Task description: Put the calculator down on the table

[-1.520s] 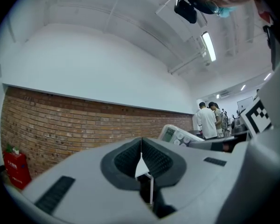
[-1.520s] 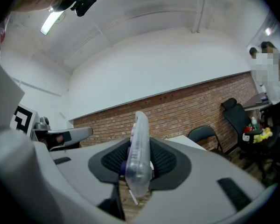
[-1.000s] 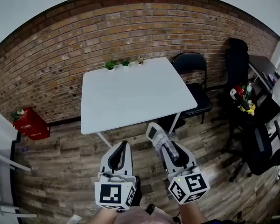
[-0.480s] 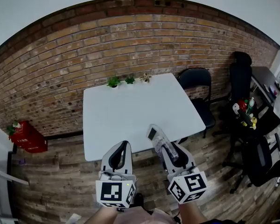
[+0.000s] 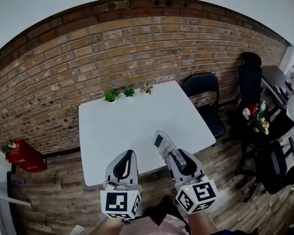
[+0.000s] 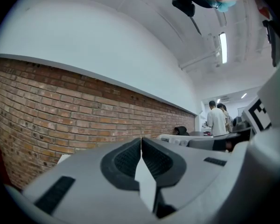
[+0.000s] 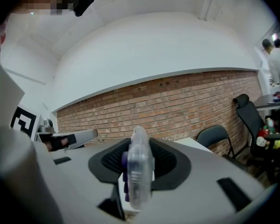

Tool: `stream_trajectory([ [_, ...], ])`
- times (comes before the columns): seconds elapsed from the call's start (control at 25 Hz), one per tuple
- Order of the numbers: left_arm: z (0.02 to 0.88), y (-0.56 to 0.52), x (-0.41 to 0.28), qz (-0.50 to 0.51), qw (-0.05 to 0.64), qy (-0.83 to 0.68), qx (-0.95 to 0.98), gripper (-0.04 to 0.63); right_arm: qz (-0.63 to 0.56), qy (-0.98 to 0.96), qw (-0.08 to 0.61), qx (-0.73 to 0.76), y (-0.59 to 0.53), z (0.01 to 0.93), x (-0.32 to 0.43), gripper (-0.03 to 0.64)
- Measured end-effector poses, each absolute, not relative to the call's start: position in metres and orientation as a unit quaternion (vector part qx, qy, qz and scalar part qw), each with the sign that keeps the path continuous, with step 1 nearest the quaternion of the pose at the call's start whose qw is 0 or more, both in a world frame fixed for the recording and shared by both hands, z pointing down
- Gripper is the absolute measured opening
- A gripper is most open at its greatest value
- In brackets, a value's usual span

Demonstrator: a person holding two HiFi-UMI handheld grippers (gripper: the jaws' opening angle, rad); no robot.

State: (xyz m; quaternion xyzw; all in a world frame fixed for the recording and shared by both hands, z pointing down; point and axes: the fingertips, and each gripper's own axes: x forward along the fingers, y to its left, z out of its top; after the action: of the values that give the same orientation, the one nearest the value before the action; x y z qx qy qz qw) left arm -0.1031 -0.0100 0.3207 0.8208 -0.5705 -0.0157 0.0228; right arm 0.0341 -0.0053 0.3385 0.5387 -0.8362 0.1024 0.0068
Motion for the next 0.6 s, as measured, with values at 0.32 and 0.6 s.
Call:
stream_trajectory([
  [0.32,0.352,-0.070,-0.083,0.011,0.037,-0.578,0.815,0.015,0.129,-0.839,0.011,0.529,-0.069,0.368,0.052,0.127],
  [0.6,0.352,-0.145,-0.071,0.031,0.031,-0.611,0.791,0.015,0.145,-0.854,0.004,0.499,-0.158,0.373,0.068,0.127],
])
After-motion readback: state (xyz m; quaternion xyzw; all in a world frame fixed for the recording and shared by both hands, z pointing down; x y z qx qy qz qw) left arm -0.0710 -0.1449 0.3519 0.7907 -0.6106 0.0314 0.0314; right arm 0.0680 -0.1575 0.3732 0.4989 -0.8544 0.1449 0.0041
